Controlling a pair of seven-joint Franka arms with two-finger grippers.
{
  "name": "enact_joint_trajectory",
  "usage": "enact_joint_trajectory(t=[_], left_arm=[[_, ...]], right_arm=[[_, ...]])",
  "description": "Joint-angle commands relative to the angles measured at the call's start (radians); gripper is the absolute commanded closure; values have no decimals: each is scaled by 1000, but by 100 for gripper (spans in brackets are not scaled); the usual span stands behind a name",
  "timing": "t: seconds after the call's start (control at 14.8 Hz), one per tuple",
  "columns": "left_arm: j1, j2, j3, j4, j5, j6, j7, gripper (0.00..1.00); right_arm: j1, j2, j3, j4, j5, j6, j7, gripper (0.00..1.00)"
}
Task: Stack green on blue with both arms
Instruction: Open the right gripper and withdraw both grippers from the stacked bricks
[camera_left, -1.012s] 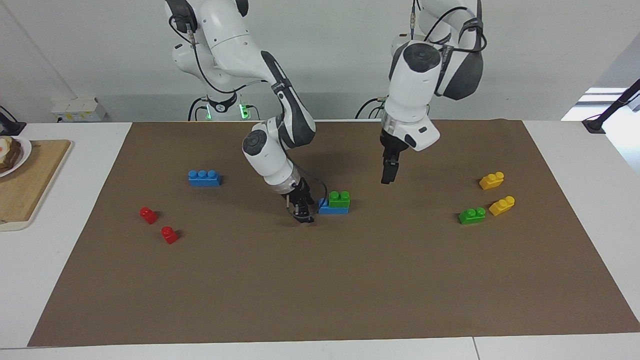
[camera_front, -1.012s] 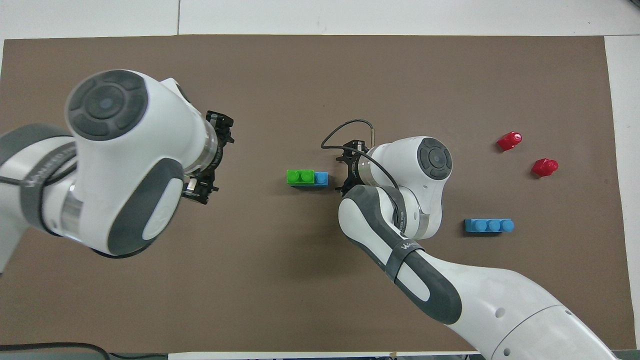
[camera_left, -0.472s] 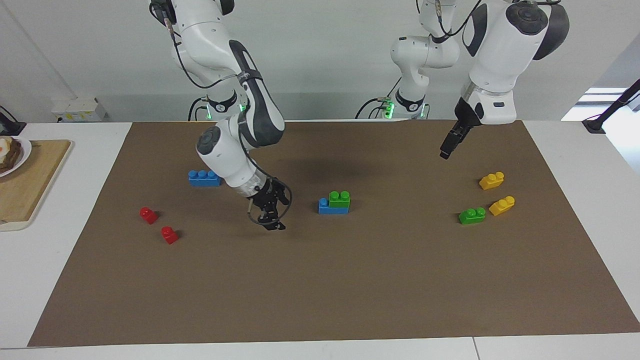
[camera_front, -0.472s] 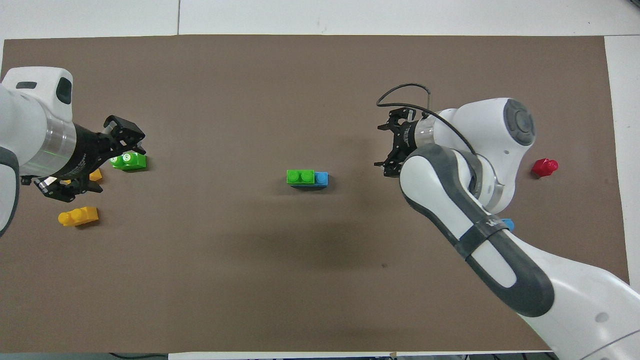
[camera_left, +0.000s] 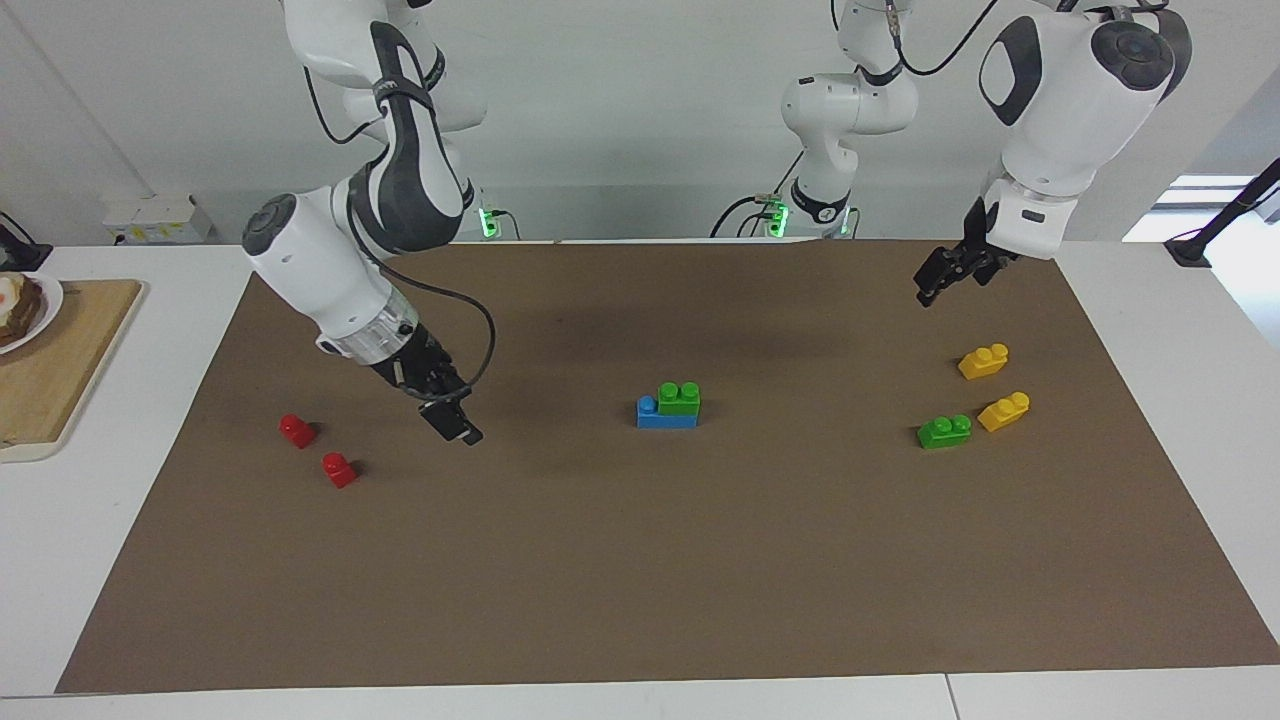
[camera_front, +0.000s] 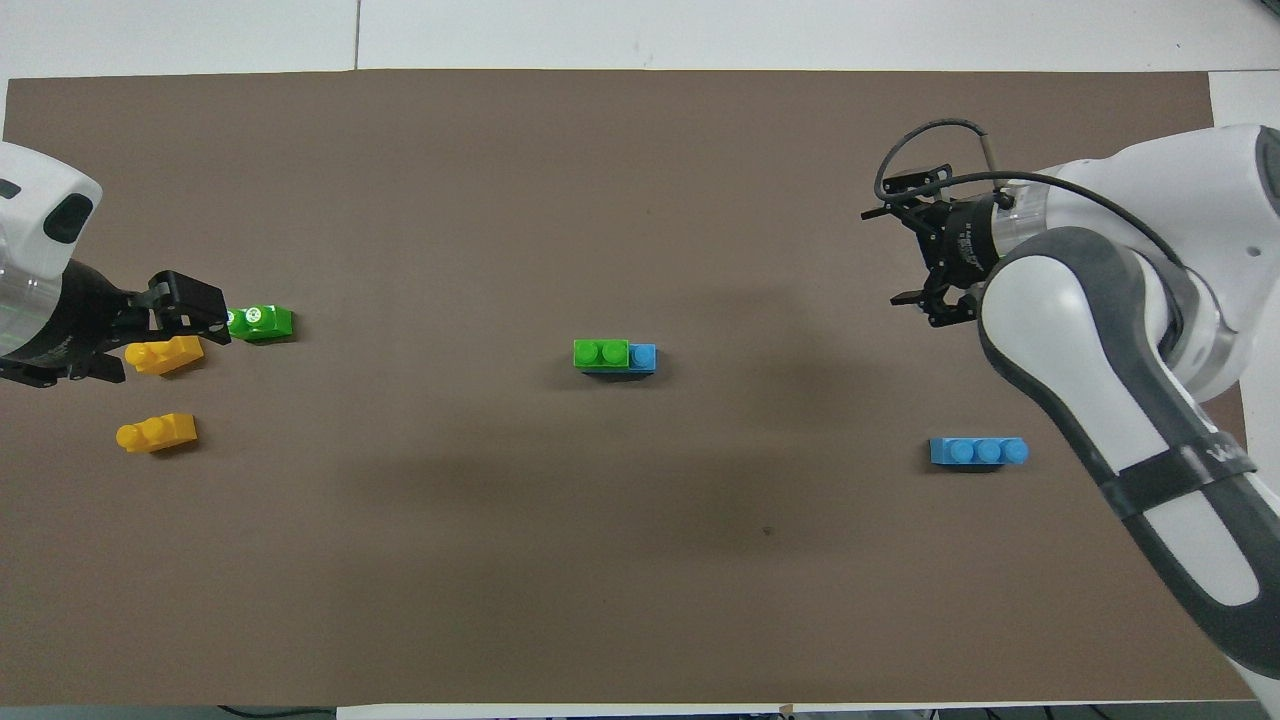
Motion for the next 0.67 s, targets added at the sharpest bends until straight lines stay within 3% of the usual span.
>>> enact_joint_trajectory(t=[0.0, 0.4, 0.61], left_arm=[[31, -1, -22, -12, -4, -23, 45, 0], [31, 25, -8, 7, -12, -18, 214, 0], [30, 73, -11, 34, -14, -44, 216, 0]], right_arm=[[-67, -38, 11, 70, -88, -148, -187, 0], [-108, -163, 11, 127, -275, -334, -576, 0], [-151, -202, 9, 130, -279, -466, -844, 0]])
